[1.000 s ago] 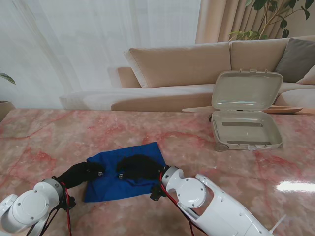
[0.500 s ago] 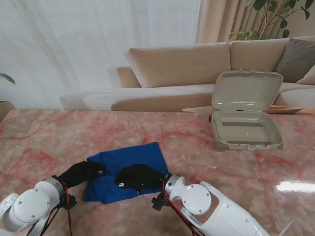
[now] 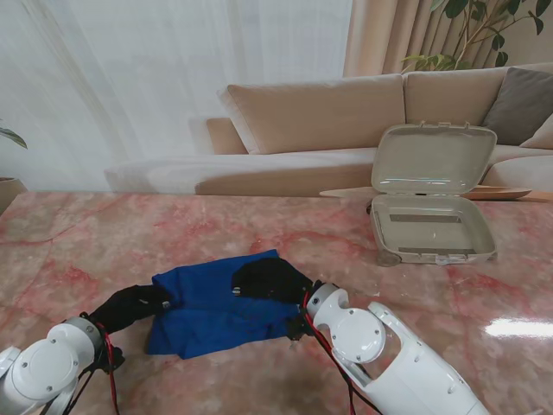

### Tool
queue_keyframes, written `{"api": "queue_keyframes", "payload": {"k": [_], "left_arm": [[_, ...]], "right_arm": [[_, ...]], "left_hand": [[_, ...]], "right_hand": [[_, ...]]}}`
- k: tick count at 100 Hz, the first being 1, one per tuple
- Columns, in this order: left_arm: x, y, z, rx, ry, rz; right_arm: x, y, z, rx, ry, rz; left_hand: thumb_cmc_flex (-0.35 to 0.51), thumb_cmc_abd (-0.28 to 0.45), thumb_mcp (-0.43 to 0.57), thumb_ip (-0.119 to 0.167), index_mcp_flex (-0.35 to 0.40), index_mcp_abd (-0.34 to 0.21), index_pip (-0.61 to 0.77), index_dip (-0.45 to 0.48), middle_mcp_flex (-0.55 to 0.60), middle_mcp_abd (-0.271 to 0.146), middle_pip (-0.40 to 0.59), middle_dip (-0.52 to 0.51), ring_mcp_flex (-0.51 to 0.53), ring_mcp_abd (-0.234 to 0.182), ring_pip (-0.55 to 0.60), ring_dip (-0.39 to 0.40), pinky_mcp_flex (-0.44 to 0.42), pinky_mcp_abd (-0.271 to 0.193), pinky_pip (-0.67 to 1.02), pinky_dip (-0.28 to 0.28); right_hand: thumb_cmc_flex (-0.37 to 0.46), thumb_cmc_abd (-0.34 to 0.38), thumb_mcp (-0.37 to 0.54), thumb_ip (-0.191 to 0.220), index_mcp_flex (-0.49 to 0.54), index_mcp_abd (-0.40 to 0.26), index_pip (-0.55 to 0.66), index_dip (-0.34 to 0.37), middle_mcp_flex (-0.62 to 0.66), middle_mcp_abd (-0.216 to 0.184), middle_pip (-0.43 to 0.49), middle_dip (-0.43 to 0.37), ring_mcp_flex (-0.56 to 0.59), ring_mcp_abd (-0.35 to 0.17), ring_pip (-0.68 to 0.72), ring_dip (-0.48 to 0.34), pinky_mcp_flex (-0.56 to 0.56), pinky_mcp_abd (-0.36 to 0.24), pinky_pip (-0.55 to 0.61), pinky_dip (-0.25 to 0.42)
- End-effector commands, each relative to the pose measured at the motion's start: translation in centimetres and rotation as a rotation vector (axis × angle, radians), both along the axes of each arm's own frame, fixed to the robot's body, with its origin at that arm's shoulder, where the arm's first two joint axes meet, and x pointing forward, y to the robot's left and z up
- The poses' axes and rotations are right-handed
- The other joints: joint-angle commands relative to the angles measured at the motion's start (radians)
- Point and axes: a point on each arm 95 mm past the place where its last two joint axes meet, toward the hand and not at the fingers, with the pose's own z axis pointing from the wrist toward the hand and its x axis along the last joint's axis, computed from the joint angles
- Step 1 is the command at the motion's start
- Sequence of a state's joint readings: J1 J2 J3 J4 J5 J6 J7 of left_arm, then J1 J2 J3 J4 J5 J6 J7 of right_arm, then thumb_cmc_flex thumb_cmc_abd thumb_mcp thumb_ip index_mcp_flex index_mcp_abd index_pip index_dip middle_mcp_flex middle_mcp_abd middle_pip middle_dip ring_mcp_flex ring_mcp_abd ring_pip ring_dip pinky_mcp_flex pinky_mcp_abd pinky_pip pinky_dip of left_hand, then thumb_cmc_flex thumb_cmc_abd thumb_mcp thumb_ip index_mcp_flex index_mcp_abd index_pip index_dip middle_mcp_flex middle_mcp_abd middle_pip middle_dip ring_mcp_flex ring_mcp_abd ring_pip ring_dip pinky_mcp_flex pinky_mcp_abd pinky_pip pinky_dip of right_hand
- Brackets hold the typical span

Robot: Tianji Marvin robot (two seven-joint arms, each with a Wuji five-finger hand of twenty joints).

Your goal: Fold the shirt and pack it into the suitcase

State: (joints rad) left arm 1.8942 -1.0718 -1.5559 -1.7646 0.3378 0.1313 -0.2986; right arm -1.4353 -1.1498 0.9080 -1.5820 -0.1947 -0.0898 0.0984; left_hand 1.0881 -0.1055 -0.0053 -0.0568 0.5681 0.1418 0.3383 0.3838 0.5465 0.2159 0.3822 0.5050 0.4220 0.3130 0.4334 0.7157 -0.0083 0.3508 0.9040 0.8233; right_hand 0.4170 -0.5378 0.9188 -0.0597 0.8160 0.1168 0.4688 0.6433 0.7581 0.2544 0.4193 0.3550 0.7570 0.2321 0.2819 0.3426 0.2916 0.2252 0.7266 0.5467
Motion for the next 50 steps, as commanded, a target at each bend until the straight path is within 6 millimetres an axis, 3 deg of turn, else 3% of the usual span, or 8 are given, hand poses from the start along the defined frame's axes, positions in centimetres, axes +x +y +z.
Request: {"api": "queue_keyframes", "payload": {"k": [1, 11, 13, 15, 50], "left_arm": [[-0.5, 0.0, -0.5, 0.004, 0.020, 0.003], [-0.6, 0.0, -0.8, 0.005, 0.038, 0.000], [-0.7, 0.0, -0.9, 0.005, 0.042, -0.001], [-0.7, 0.0, -1.0, 0.004, 0.046, -0.002], [-0.8, -0.4, -2.4, -0.006, 0.103, -0.024]], "right_arm": [[0.2, -0.9, -0.4, -0.008, 0.023, -0.015], [0.4, -1.6, -0.9, -0.032, 0.025, -0.027], [0.4, -1.7, -1.1, -0.035, 0.028, -0.027], [0.4, -1.8, -1.3, -0.038, 0.033, -0.025], [0.0, -2.4, -4.6, -0.062, 0.128, 0.039]], "left_hand": [[0.038, 0.014, -0.028, -0.005, 0.019, -0.017, -0.003, 0.011, 0.003, -0.002, -0.010, -0.006, -0.031, 0.022, -0.023, -0.009, -0.010, 0.015, -0.003, -0.004], [0.039, 0.013, -0.028, -0.005, 0.020, -0.019, -0.004, 0.011, 0.003, -0.002, -0.011, -0.006, -0.032, 0.022, -0.023, -0.009, -0.010, 0.014, -0.003, -0.004], [0.039, 0.014, -0.028, -0.005, 0.020, -0.018, -0.004, 0.011, 0.003, -0.002, -0.011, -0.006, -0.032, 0.022, -0.023, -0.009, -0.010, 0.013, -0.003, -0.004], [0.039, 0.014, -0.028, -0.005, 0.020, -0.018, -0.004, 0.011, 0.002, -0.002, -0.011, -0.006, -0.031, 0.022, -0.023, -0.009, -0.010, 0.013, -0.003, -0.004], [0.040, 0.015, -0.028, -0.005, 0.018, -0.018, -0.006, 0.011, 0.000, -0.002, -0.011, -0.005, -0.034, 0.024, -0.021, -0.007, -0.013, 0.013, -0.003, -0.004]], "right_hand": [[0.002, -0.014, 0.005, 0.042, 0.012, -0.033, 0.015, 0.013, 0.004, -0.031, -0.007, 0.019, -0.035, -0.039, -0.020, -0.016, -0.056, -0.057, 0.038, -0.037], [0.000, -0.021, 0.016, 0.040, 0.018, -0.034, 0.021, 0.014, 0.012, -0.035, -0.005, 0.019, -0.033, -0.050, -0.018, -0.021, -0.098, -0.102, 0.090, -0.090], [0.001, -0.021, 0.017, 0.039, 0.019, -0.033, 0.022, 0.013, 0.012, -0.034, -0.005, 0.019, -0.034, -0.052, -0.016, -0.027, -0.108, -0.107, 0.135, -0.161], [0.001, -0.022, 0.017, 0.038, 0.020, -0.033, 0.023, 0.012, 0.012, -0.034, -0.004, 0.019, -0.034, -0.054, -0.016, -0.028, -0.113, -0.111, 0.147, -0.179], [0.003, -0.017, 0.021, 0.039, 0.025, -0.032, 0.026, 0.013, 0.018, -0.039, 0.000, 0.020, -0.033, -0.059, -0.009, -0.030, -0.129, -0.143, 0.193, -0.203]]}}
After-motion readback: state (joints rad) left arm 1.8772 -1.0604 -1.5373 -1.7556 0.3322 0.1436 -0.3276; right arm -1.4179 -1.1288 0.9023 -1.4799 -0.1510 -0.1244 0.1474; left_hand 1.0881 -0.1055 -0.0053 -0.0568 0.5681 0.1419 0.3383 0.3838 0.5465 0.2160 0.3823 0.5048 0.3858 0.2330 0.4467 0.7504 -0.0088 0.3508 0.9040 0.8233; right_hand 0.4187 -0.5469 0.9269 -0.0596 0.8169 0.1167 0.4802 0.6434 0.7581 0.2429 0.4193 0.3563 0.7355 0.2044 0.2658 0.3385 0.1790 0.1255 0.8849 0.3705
